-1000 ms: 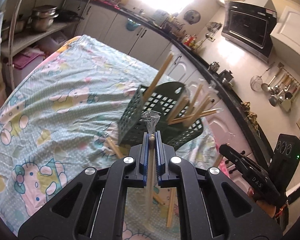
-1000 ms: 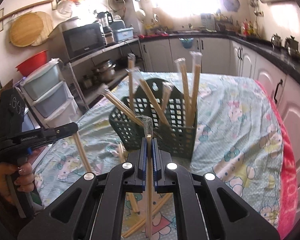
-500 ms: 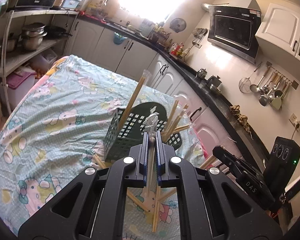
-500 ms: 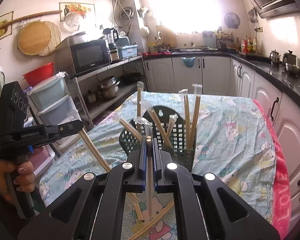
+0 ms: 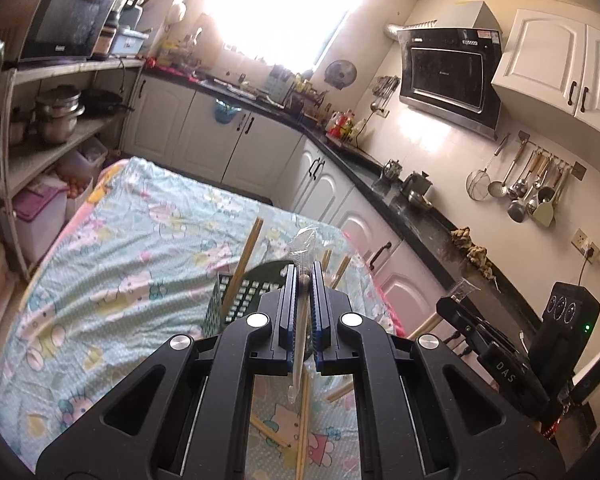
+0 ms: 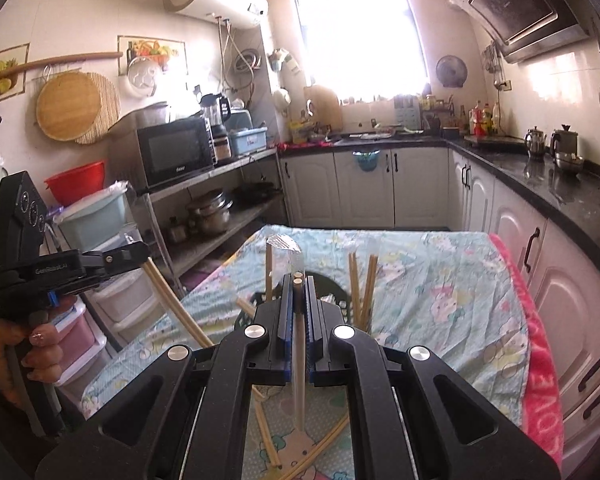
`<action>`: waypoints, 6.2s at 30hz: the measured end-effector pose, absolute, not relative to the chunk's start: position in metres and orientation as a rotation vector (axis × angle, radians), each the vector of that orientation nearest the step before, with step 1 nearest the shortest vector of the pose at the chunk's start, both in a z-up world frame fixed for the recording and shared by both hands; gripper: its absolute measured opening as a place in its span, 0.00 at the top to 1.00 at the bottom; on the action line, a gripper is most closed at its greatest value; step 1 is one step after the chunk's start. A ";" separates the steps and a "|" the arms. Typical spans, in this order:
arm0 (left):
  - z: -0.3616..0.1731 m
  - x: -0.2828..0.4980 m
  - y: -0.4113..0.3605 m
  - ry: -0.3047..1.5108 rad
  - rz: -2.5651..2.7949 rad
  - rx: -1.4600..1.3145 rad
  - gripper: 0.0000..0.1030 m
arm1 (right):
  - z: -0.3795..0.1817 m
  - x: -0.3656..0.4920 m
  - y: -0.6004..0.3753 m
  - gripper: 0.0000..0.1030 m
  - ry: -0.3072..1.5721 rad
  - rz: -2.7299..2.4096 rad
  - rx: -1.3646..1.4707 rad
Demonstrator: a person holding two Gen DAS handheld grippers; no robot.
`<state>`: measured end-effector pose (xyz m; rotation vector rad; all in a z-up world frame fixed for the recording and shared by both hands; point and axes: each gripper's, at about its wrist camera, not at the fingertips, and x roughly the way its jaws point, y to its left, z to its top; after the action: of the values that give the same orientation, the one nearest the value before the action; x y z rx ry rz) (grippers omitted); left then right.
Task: Organize utensils
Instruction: 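Lift the chopstick upright with the right tool over the green caddy, then lower the chopstick into the green caddy and open the right tool, then move both open tools back toward the loose chopsticks beside the caddy, then lower the right tool onto the last loose chopstick and close on it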
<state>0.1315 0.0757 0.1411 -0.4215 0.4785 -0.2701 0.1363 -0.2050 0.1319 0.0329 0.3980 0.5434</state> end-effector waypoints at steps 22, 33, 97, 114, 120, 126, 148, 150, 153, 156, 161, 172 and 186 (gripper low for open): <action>0.243 0.151 0.084 0.321 -0.206 -0.328 0.97 | 0.215 0.171 -0.232 0.95 0.240 0.480 0.071; 0.251 0.183 0.074 0.296 -0.188 -0.262 0.97 | 0.229 0.193 -0.228 0.95 0.207 0.491 0.066; 0.092 0.230 0.080 0.524 -0.164 -0.372 0.61 | 0.085 0.244 -0.204 0.67 0.423 0.428 0.119; 0.075 0.195 0.113 0.563 -0.136 -0.418 0.12 | 0.080 0.190 -0.218 0.47 0.484 0.365 0.052; 0.045 0.192 0.116 0.649 -0.133 -0.427 0.11 | 0.061 0.182 -0.219 0.47 0.547 0.343 0.030; 0.003 0.197 0.103 0.773 -0.146 -0.429 0.11 | 0.030 0.181 -0.215 0.47 0.639 0.335 0.028; -0.086 0.226 0.093 1.038 -0.139 -0.496 0.45 | -0.055 0.219 -0.186 0.63 0.930 0.343 -0.043; -0.085 0.230 0.095 1.043 -0.135 -0.504 0.47 | -0.064 0.224 -0.185 0.64 0.959 0.337 -0.040; -0.086 0.235 0.097 1.050 -0.118 -0.490 0.52 | -0.077 0.230 -0.185 0.65 1.003 0.332 -0.023; -0.085 0.239 0.096 1.058 -0.094 -0.470 0.58 | -0.088 0.235 -0.187 0.69 1.037 0.332 0.010; -0.085 0.246 0.094 1.079 -0.052 -0.433 0.67 | -0.090 0.240 -0.194 0.78 1.050 0.320 0.059; -0.085 0.247 0.076 1.074 -0.048 -0.382 0.71 | -0.087 0.248 -0.213 0.86 1.059 0.330 0.129; -0.088 0.251 0.068 1.107 -0.040 -0.329 0.78 | -0.080 0.232 -0.225 0.88 1.045 0.342 0.147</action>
<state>0.2513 0.0676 -0.0876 -0.3287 1.1073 -0.0397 0.2325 -0.2252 -0.0798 0.1472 1.0447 0.3417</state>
